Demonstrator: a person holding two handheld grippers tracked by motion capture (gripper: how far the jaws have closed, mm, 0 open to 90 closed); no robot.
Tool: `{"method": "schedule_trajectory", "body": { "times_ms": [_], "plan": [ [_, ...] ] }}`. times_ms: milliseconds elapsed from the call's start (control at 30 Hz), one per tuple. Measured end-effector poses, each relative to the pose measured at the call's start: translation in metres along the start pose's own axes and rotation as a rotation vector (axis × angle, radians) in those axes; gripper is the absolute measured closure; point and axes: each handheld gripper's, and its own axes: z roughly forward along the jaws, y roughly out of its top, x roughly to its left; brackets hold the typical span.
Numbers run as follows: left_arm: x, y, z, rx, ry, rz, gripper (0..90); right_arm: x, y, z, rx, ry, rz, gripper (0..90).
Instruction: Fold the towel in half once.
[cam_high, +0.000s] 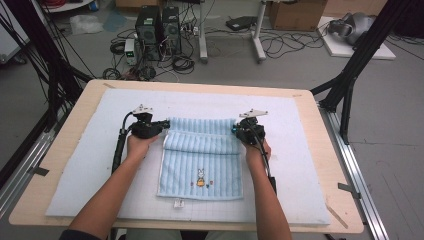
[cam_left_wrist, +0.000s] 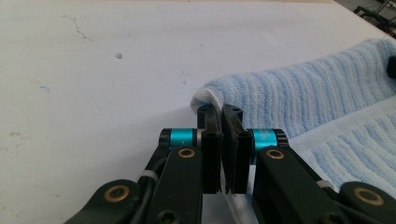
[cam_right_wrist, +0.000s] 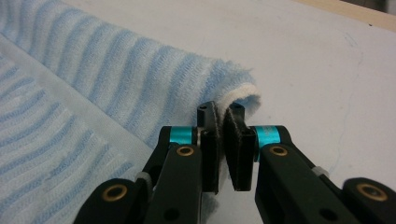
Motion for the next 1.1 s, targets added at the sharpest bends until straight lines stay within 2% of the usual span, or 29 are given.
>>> {"method": "schedule_trajectory", "body": {
  "times_ms": [167,233,333,433,533,600,733,833,967,1100],
  "plan": [
    [0.001,0.003,0.004,-0.015,0.001,0.006,85.5,-0.004,0.001,0.006,0.000,-0.019,0.012,84.7],
    [0.002,0.001,0.005,-0.004,0.008,-0.009,79.5,-0.005,0.000,0.008,0.005,-0.020,0.015,83.8],
    [0.007,0.002,0.003,-0.002,0.016,-0.052,62.5,-0.005,-0.001,0.009,0.009,-0.029,0.025,72.3],
    [0.008,0.004,-0.004,-0.011,0.004,-0.061,55.0,-0.008,-0.001,0.005,-0.010,-0.033,0.064,58.8],
    [0.006,0.006,-0.007,-0.029,-0.027,-0.043,55.0,-0.012,0.000,-0.003,-0.034,-0.014,0.096,52.3],
    [0.003,0.006,-0.006,-0.024,-0.044,-0.028,55.0,-0.014,0.000,-0.008,-0.047,0.009,0.122,49.8],
    [-0.006,0.002,0.002,0.034,-0.062,0.018,54.5,-0.013,-0.001,-0.019,-0.060,0.029,0.122,48.4],
    [-0.012,-0.001,0.006,0.083,-0.060,0.049,55.8,-0.015,-0.004,-0.026,-0.050,0.039,0.127,47.4],
    [-0.019,-0.003,0.008,0.138,-0.043,0.128,69.0,-0.023,-0.009,-0.033,-0.040,0.046,0.152,47.0],
    [-0.023,-0.003,0.005,0.139,-0.030,0.159,81.4,-0.026,-0.014,-0.035,-0.028,0.065,0.164,46.9]
  ]
}}
